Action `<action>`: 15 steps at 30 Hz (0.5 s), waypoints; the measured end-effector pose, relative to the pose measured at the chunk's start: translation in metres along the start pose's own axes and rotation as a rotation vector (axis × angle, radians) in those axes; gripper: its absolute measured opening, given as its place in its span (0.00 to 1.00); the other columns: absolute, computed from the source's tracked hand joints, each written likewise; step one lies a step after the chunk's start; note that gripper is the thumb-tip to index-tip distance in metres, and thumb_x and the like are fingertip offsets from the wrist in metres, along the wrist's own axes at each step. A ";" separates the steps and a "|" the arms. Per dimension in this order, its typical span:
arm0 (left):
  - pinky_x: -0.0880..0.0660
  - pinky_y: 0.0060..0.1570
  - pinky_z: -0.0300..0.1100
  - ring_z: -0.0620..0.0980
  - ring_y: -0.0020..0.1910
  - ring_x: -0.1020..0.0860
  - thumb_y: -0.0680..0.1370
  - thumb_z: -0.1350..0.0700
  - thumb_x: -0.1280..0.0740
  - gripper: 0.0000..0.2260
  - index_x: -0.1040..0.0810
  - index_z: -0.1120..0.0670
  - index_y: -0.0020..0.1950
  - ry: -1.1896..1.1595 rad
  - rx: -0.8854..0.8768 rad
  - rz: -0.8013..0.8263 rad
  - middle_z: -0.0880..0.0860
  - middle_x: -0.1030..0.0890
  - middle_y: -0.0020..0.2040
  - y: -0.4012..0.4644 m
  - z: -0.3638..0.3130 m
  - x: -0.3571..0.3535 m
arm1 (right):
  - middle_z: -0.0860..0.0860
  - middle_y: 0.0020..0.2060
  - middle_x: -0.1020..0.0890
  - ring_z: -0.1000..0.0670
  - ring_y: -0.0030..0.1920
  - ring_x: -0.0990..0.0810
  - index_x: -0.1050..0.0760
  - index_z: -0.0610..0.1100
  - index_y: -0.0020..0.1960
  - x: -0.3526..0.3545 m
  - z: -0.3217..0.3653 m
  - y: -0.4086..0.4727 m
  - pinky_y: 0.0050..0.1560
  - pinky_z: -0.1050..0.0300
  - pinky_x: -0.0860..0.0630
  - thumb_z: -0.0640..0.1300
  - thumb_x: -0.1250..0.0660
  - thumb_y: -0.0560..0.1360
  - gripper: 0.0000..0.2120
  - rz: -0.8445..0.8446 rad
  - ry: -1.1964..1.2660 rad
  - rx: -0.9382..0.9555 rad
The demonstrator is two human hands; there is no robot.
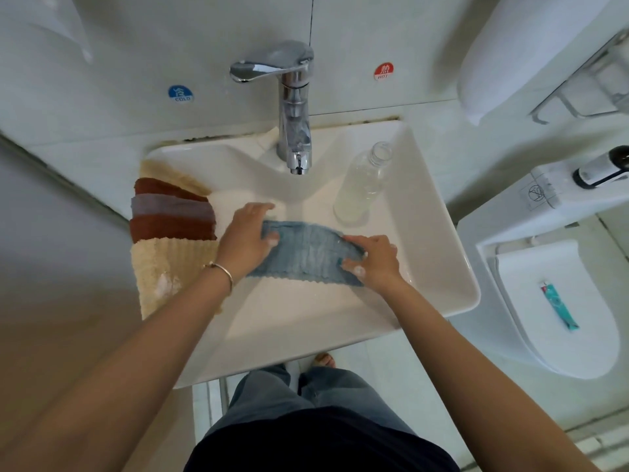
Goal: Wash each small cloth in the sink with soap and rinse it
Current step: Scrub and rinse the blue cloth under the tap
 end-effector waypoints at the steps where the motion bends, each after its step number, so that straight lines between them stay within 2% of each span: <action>1: 0.40 0.72 0.49 0.58 0.72 0.36 0.76 0.56 0.30 0.26 0.32 0.55 0.73 -0.046 -0.025 0.039 0.58 0.32 0.72 -0.004 -0.002 -0.010 | 0.50 0.57 0.32 0.45 0.59 0.33 0.29 0.60 0.69 -0.002 -0.002 -0.001 0.58 0.54 0.33 0.54 0.27 0.72 0.26 0.009 -0.033 -0.025; 3: 0.47 0.75 0.50 0.57 0.77 0.45 0.77 0.49 0.31 0.31 0.38 0.54 0.76 -0.012 -0.028 0.146 0.58 0.41 0.78 -0.009 0.001 -0.029 | 0.50 0.54 0.37 0.44 0.58 0.35 0.36 0.65 0.72 -0.003 -0.006 -0.002 0.59 0.52 0.32 0.59 0.29 0.72 0.31 0.052 -0.113 -0.048; 5: 0.52 0.76 0.52 0.56 0.78 0.52 0.78 0.41 0.36 0.35 0.47 0.52 0.79 0.180 -0.017 0.221 0.57 0.51 0.80 -0.012 0.010 -0.043 | 0.48 0.56 0.37 0.42 0.59 0.35 0.43 0.69 0.73 -0.003 -0.007 -0.002 0.61 0.49 0.32 0.61 0.31 0.73 0.34 0.089 -0.237 -0.064; 7: 0.54 0.75 0.53 0.55 0.78 0.56 0.78 0.34 0.43 0.38 0.54 0.49 0.80 0.364 -0.035 0.245 0.56 0.57 0.80 -0.014 0.021 -0.049 | 0.46 0.58 0.36 0.42 0.58 0.35 0.50 0.70 0.74 -0.003 -0.009 -0.002 0.62 0.48 0.35 0.63 0.33 0.73 0.36 0.107 -0.344 -0.081; 9: 0.57 0.75 0.54 0.53 0.78 0.59 0.75 0.28 0.51 0.40 0.60 0.46 0.79 0.441 -0.055 0.258 0.54 0.61 0.80 -0.015 0.028 -0.049 | 0.45 0.59 0.36 0.41 0.59 0.35 0.54 0.71 0.74 -0.002 -0.011 0.000 0.63 0.46 0.37 0.65 0.33 0.72 0.38 0.086 -0.400 -0.114; 12: 0.62 0.75 0.55 0.51 0.78 0.63 0.75 0.27 0.51 0.40 0.65 0.44 0.78 0.497 -0.055 0.294 0.53 0.65 0.79 -0.013 0.029 -0.046 | 0.44 0.61 0.36 0.39 0.61 0.36 0.55 0.71 0.74 0.002 -0.009 0.003 0.64 0.45 0.38 0.68 0.35 0.72 0.39 0.084 -0.458 -0.141; 15: 0.62 0.75 0.56 0.53 0.78 0.63 0.74 0.27 0.49 0.41 0.65 0.43 0.78 0.490 -0.023 0.268 0.55 0.65 0.79 -0.015 0.026 -0.047 | 0.44 0.62 0.37 0.39 0.61 0.36 0.53 0.69 0.75 0.003 0.004 -0.004 0.63 0.45 0.38 0.67 0.34 0.72 0.40 0.087 -0.434 -0.129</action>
Point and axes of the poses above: each hand's wrist, its own y-axis towards the middle knuckle, its own x-axis out of the back of the hand, z = x × y, the point moved 1 cm from there along y, towards the middle knuckle
